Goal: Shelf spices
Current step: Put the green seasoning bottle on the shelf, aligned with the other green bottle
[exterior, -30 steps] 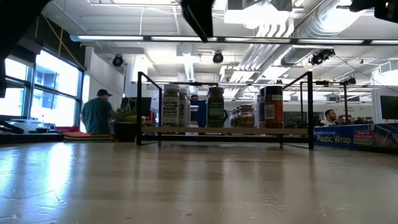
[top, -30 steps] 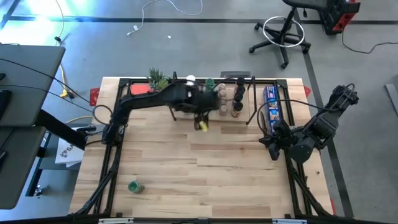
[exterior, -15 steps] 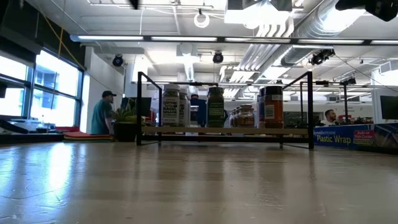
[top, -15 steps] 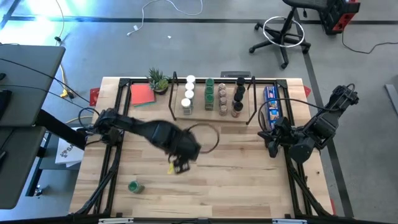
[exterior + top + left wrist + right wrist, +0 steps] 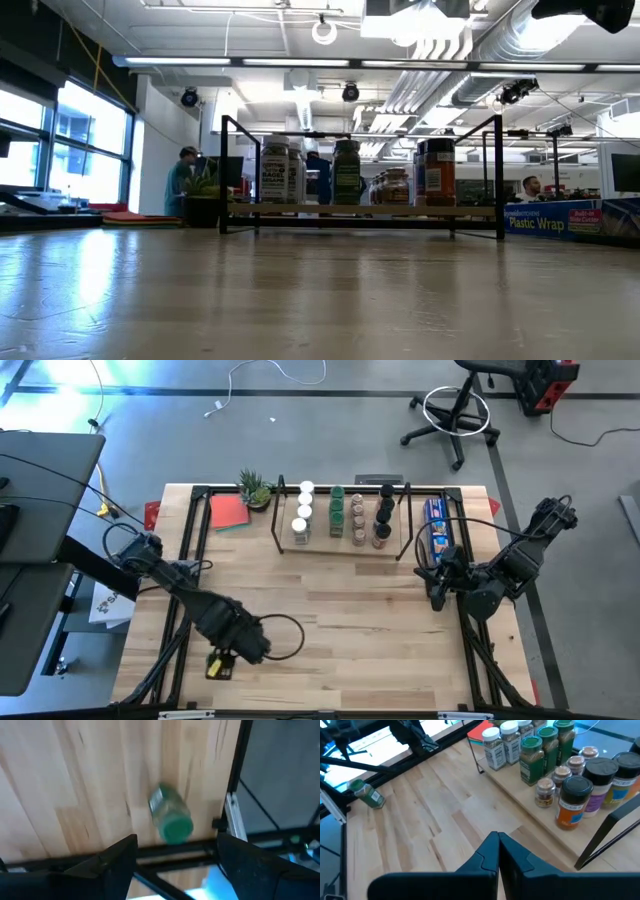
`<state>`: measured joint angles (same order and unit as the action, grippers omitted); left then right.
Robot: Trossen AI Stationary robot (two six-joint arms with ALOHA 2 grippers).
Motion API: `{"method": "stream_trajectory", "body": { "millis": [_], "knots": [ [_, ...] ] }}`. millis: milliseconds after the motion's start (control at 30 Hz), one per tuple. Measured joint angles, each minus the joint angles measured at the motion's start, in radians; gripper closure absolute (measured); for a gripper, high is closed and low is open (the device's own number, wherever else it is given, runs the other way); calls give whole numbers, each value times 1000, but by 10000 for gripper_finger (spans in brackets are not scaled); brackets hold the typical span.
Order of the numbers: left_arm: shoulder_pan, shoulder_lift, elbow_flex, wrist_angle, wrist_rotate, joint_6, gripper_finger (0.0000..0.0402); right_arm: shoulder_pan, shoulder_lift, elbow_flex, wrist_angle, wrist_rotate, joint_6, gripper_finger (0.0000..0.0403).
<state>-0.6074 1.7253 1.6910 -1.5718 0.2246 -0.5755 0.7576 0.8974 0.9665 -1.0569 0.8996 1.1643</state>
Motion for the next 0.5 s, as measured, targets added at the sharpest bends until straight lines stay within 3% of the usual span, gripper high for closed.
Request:
{"method": "stream_trajectory", "body": {
  "millis": [200, 500],
  "knots": [
    [-41, -44, -137, 3, 44, -22, 101, -53, 0, 0, 8, -37, 5, 397],
    [-162, -91, -259, 54, 41, 129, 78, -157, 0, 0, 45, -93, 5, 377]
  ]
}}
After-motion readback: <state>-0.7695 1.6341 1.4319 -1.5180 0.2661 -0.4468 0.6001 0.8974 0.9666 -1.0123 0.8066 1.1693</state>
